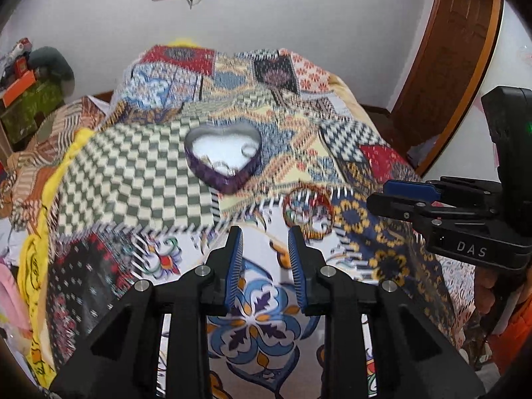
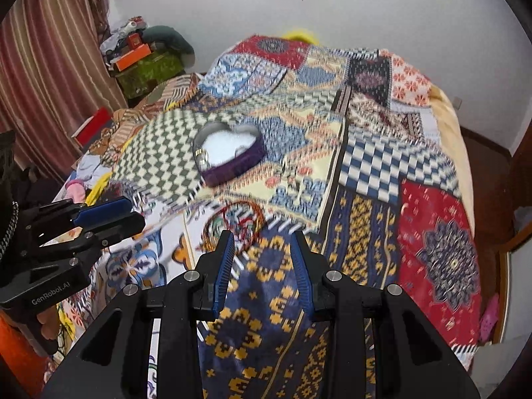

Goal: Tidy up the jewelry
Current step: 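Grasp the red beaded bracelet with the left gripper and lift it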

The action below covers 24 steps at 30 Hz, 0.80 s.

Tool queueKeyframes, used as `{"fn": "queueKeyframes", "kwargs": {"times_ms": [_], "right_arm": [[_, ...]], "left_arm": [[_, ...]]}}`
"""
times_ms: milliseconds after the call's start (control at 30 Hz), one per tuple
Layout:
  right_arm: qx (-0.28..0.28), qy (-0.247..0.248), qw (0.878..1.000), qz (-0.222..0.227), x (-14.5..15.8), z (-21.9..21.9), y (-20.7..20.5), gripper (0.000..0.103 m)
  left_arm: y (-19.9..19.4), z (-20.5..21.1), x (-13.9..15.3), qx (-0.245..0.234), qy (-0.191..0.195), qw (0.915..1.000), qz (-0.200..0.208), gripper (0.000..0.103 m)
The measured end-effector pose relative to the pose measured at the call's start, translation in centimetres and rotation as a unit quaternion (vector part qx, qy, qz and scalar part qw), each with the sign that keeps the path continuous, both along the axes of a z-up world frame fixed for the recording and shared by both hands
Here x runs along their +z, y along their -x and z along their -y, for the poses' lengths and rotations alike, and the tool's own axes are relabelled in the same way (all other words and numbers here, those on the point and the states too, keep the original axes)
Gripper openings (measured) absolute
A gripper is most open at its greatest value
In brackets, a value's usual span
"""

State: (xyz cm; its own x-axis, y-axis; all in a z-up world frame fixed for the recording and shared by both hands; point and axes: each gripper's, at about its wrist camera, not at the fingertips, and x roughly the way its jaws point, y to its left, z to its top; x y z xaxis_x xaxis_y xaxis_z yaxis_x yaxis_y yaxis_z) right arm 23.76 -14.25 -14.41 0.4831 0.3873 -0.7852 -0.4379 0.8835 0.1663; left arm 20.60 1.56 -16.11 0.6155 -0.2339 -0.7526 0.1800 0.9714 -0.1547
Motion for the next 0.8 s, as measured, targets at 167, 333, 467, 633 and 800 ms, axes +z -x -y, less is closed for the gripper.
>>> {"fn": "queueKeyframes", "kwargs": {"times_ms": [167,333,467,633,800], "right_arm": [[-0.008,-0.001,1.000,-0.026,-2.0,0.7,-0.1,0.032],[-0.016,-0.014,0.999,-0.043,-2.9,1.9,-0.4,0.032],[-0.022,-0.023,0.998,-0.047,-3.2,2.6,-0.7,0.032],[-0.027,-0.031,0.998,-0.050,-3.4,2.9,-0.9,0.032],[-0.029,-0.033,0.998,-0.050,-3.5,3.0,-1.1,0.032]], "left_arm": [[-0.8,1.1,-1.7,-0.002,-0.007,0.9999,-0.015,0.027],[-2.6,1.9,-2.4,0.004,-0.007,0.9999,-0.011,0.027],[-4.3,2.1,-3.1,0.013,0.008,0.9997,-0.022,0.022],[-5.6,2.2,-4.0,0.017,0.019,0.9992,-0.031,0.013],[-6.1,2.3,-4.5,-0.006,0.032,0.9985,-0.045,0.001]]}}
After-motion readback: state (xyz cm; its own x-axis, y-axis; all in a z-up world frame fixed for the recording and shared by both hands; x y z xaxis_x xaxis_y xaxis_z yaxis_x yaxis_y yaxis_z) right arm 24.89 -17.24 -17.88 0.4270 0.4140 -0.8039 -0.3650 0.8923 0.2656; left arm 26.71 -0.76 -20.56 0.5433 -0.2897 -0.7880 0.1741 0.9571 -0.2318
